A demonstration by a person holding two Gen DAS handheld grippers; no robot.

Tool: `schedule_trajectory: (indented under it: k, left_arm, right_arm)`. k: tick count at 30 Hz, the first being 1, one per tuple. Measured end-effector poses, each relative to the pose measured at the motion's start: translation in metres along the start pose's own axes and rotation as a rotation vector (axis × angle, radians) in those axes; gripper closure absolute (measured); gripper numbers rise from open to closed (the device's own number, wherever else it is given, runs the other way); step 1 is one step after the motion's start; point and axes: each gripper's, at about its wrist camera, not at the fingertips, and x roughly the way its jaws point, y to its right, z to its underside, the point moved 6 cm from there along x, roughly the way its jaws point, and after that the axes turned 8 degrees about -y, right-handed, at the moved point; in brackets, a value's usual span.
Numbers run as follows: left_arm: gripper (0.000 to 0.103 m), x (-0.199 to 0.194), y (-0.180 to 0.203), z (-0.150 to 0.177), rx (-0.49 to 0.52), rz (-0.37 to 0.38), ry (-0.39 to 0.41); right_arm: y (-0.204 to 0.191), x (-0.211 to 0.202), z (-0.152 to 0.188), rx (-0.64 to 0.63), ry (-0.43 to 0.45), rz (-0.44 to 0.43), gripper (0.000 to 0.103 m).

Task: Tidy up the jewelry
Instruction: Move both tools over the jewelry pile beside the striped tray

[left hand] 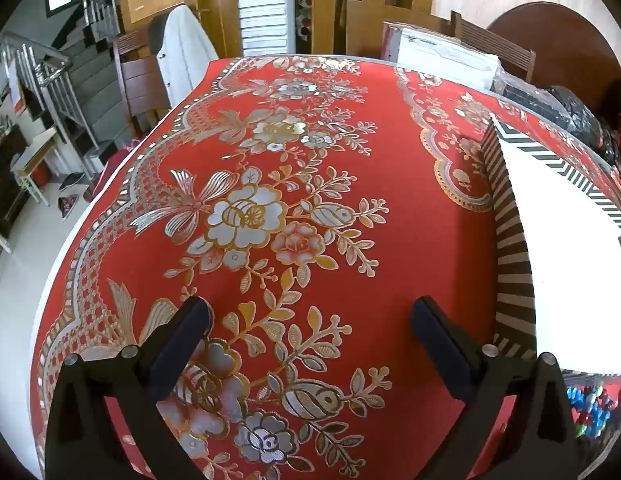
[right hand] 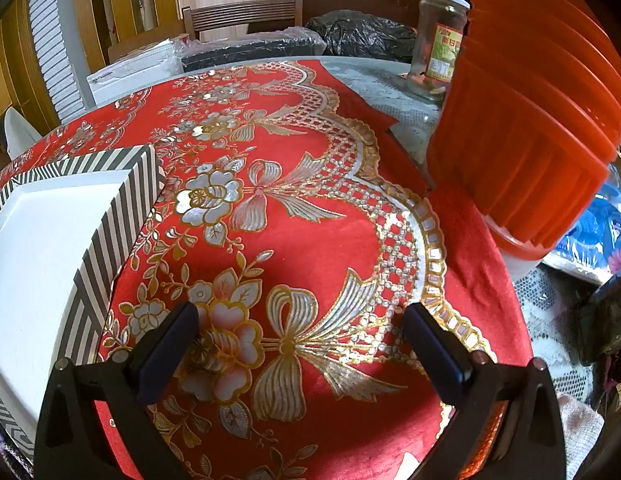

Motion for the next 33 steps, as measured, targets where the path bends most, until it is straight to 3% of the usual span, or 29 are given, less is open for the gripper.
schedule_trajectory:
  k: [5, 12, 15, 22, 26, 29, 33]
  left_arm:
    - [0.016, -0.007, -0.001, 0.01, 0.002, 0.01, -0.029]
    - [0.041, -0.034, 0.011, 0.035, -0.026, 0.058, -0.087]
    - [0.041, -0.056, 0.015, 0.047, -0.055, 0.071, -0.069]
    - [0.041, -0.108, 0.046, 0.076, -0.013, 0.075, -0.025]
    - [0.041, -0.133, 0.064, 0.091, 0.0, 0.091, -0.001]
    - [0.042, -0.145, 0.076, 0.099, 0.018, 0.091, 0.009]
    - [0.044, -0.158, 0.093, 0.107, 0.049, 0.097, 0.015]
  right_arm:
    - [0.0, 0.0, 0.0, -0.001, -0.002, 0.002, 0.0]
    - [-0.001, 0.0, 0.0, -0.001, -0.002, 0.003, 0.0]
    - [-0.001, 0.0, 0.0, -0.001, -0.002, 0.003, 0.0]
    - [0.001, -0.003, 0.004, -0.041, -0.045, -0.018, 0.0]
    - [0.008, -0.02, 0.023, -0.029, -0.085, 0.037, 0.0]
    - [0.004, -0.049, 0.043, -0.106, -0.038, 0.056, 0.0]
    - [-0.003, -0.091, 0.062, -0.135, 0.021, 0.011, 0.0]
